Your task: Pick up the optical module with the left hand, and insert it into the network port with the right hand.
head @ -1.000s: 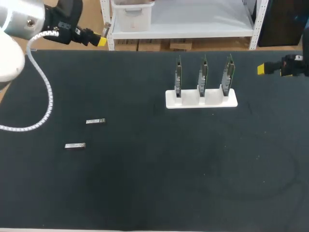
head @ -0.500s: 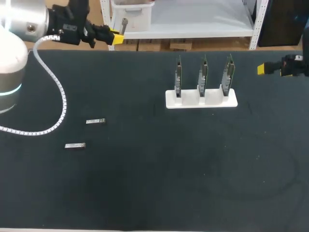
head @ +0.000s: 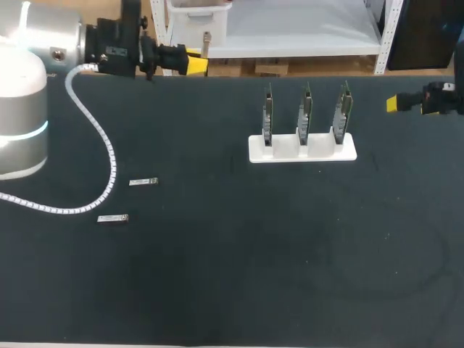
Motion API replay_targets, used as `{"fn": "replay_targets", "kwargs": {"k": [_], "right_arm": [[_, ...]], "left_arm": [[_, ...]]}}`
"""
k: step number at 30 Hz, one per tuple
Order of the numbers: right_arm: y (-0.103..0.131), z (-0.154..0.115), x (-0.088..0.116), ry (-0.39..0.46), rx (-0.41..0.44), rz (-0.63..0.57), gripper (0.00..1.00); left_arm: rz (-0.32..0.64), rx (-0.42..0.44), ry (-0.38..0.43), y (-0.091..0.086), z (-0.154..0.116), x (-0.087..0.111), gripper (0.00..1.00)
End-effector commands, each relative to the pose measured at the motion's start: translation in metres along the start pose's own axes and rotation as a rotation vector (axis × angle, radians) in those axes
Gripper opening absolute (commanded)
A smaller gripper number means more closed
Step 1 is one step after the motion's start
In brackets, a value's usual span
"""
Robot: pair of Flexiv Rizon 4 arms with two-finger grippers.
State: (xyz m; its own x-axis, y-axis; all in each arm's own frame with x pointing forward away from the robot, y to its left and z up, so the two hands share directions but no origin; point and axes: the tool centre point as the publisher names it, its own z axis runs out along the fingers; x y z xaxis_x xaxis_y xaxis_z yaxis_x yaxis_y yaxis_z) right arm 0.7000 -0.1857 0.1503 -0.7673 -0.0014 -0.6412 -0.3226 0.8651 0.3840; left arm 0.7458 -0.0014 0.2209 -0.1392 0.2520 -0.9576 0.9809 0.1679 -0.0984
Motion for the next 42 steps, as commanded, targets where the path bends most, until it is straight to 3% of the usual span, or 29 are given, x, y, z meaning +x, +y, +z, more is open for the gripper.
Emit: {"fn": "replay_targets", "kwargs": {"k": [1,13,21,42], "right_arm": [[0.001,0.000,0.000,-0.001,0.003,0.001,1.00],[0.001,0.000,0.000,-0.001,0.003,0.001,1.00],[0.001,0.000,0.000,-0.001,0.003,0.001,1.00],[0.001,0.000,0.000,-0.001,0.003,0.001,1.00]], "left_arm": [[0.001,0.032,-0.035,0.001,0.017,-0.001,0.00],[-0.008,0.131,-0.064,-0.010,0.059,-0.009,0.00],[-0.022,0.136,-0.078,-0.013,0.082,-0.008,0.00],[-0.079,0.153,-0.090,0.002,0.122,0.010,0.00]]}}
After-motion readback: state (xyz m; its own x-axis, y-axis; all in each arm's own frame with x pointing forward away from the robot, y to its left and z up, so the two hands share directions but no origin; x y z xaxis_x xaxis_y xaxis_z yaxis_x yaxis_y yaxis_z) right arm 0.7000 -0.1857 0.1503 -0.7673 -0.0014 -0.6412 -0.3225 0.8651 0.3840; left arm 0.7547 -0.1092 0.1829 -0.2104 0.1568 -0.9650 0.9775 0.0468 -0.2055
